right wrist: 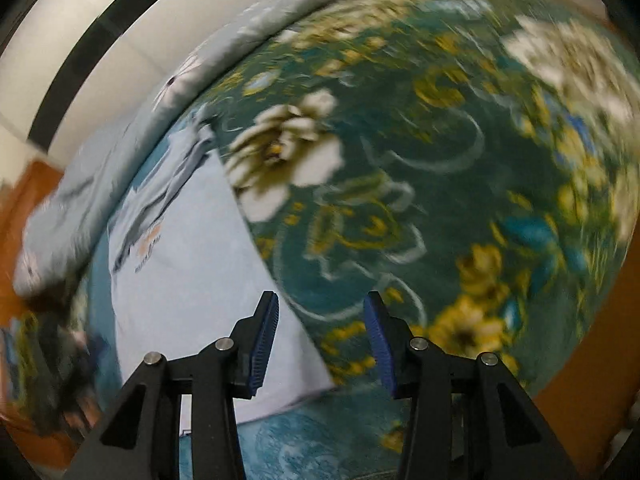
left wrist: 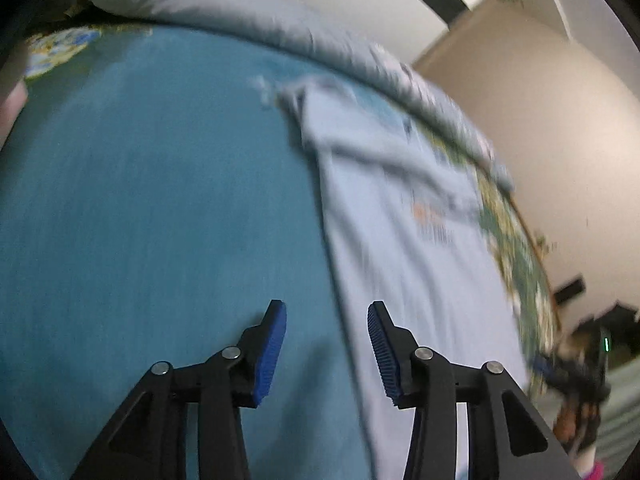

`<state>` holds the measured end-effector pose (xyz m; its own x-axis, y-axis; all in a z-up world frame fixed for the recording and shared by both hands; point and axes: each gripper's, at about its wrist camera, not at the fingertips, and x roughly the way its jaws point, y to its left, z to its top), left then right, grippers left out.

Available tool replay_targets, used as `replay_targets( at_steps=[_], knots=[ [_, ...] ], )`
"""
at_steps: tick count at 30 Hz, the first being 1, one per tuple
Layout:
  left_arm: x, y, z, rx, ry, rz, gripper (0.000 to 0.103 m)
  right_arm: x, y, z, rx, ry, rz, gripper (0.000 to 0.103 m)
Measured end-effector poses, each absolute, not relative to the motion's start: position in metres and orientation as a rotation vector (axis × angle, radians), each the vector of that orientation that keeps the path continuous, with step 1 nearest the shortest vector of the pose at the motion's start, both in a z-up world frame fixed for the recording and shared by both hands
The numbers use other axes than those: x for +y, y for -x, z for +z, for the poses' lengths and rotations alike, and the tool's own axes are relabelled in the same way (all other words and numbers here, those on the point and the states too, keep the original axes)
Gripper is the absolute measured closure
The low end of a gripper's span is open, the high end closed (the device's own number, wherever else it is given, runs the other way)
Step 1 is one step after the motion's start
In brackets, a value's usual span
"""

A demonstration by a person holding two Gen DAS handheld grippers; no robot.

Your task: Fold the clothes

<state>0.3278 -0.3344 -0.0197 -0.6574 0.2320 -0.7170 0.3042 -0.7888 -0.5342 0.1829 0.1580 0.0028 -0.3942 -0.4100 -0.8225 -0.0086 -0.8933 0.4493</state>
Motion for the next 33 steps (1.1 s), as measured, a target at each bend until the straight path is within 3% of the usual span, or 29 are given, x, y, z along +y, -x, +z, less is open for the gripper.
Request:
replay_targets(
  at_steps=[5,12,19,26,30,33],
  knots=[
    [-0.308,-0.363,-0.019,0.999,-1.386,-2.659,0.045,0.137,-0.175,-0.011,-0.592,-1.518,-2.315,0.057],
    [-0.272,-0.365,-0.019,1.086,-1.547,-2.658,0.04,0.139,-0.188,-0.023,-0.662,-1.426,-2.194,0.056],
    [-0.258,-0.373,-0.027,1.279,-1.672,-2.596,0.039,0.176,-0.208,-0.045,-0.935,-1.301,-1.998,0.057],
    [-0.267,-0.381,-0.034,1.57,-1.635,-2.487,0.038,0.161,-0.195,-0.043,-0.898,-1.309,-1.962,0.057],
    [-0.261,-0.384,-0.032,1.599,-1.651,-2.477,0.038,0.16,-0.197,-0.043,-0.903,-1.286,-1.946,0.057],
    [-0.258,-0.385,-0.035,1.64,-1.648,-2.46,0.039,0.165,-0.2,-0.047,-0.94,-1.281,-1.922,0.063]
  ],
)
